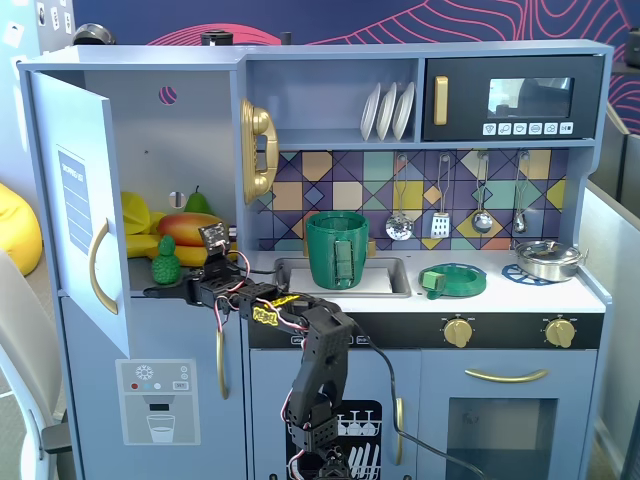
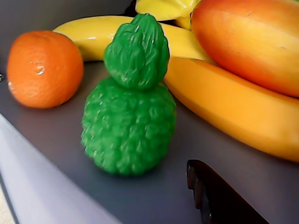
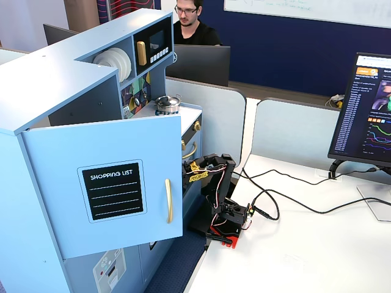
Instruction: Pick up the green pineapple from the left cabinet and place it in the green recipient
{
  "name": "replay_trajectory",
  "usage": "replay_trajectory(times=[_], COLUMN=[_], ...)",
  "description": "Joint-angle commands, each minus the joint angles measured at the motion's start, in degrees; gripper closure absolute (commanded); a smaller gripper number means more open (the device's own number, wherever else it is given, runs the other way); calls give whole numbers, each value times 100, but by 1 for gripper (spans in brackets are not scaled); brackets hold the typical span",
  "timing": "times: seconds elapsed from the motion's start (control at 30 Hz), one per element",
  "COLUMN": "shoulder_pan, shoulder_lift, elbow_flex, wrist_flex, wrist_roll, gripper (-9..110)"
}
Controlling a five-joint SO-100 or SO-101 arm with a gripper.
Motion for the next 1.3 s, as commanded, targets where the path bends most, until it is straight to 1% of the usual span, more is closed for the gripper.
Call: replay_trajectory(times=[0.0, 0.47, 0.63, 0.77, 0.8, 0.83, 0.93, 0.97, 1.07, 1.1, 1.17, 1.27], shoulder_pan=[185, 176, 97, 70, 44, 18, -62, -70, -97, -114, -123, -123], shoulder_lift=[-334, -1450, -1758, -1907, -1916, -1916, -1872, -1846, -1670, -1564, -1266, -659], elbow_flex=[-791, -2118, -2514, -2742, -2751, -2751, -2716, -2716, -2619, -2549, -2312, -1819], wrist_flex=[-264, -105, -62, 185, 193, 202, 325, 378, 501, 562, 791, 1046], wrist_roll=[-79, -9, -26, -114, -132, -79, -325, -334, 35, 18, -290, -1160], gripper=[49, 50, 53, 61, 66, 71, 97, 102, 102, 102, 102, 102])
